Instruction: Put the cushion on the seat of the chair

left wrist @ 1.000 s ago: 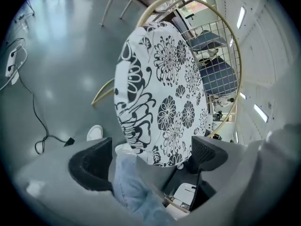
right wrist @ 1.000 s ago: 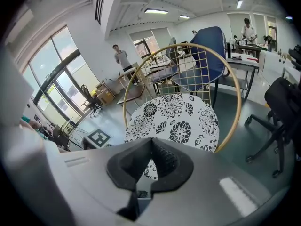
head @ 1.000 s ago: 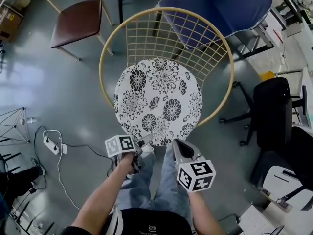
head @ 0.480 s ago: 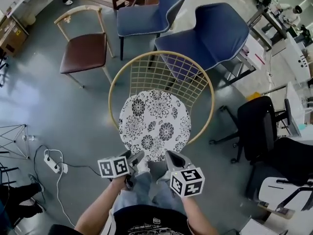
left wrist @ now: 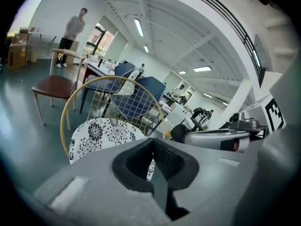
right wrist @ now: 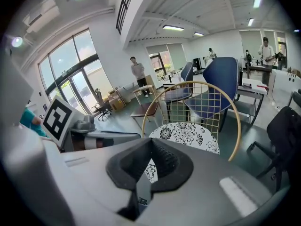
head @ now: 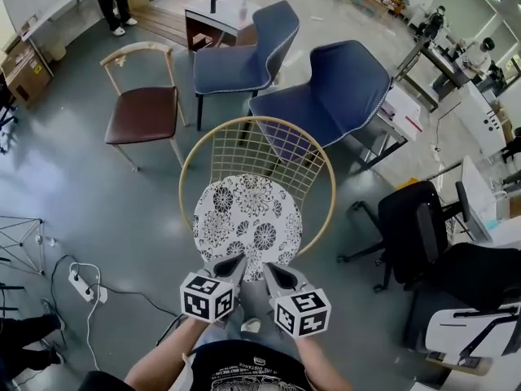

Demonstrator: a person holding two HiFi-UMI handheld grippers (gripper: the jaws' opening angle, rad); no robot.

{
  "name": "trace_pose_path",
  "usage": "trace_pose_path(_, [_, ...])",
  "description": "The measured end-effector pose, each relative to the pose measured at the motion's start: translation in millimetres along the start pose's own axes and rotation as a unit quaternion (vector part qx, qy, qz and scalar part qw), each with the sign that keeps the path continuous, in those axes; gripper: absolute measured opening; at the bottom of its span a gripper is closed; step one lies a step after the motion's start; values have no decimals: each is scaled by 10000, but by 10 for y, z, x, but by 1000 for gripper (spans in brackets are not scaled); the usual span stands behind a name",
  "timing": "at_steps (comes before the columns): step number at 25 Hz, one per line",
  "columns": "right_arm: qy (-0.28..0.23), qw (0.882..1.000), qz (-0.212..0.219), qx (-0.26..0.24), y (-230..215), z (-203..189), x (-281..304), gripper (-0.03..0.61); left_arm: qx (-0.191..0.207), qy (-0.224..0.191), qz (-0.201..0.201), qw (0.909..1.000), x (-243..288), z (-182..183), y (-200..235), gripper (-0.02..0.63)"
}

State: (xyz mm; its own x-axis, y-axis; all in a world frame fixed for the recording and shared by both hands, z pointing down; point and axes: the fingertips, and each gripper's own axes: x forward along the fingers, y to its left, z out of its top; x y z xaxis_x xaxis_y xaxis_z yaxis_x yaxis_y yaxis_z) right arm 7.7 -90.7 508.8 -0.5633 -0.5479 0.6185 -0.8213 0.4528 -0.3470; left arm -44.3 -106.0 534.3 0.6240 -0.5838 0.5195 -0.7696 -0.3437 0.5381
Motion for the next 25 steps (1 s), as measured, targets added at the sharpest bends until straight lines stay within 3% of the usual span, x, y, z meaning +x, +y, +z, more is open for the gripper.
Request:
trace_pose_path(4, [-314,9994,111,8,49,73,-221,-5,452,-221,-216,9985,-101,94,-462,-2])
trace_pose_path(9, [-756,9968,240,34,163,155,-559,-5,720,-515,-227,9958,-338,153,-871,-2])
trace_pose_path(14, [-1033,9944,218,-49,198,172,-869,-5,778,-641,-29,9949,-485,120,-1107,-3])
trace_pose_path(19, [-1137,9930,200,-233,260,98,-1087,-5,1091,-630,192,9918,-599,27,-1282,-3])
trace_pose_path(25, [-1308,9912,62,-186,283,8,-1240,-5,1210,-642,201,9904,-671,-119,-1417,-5])
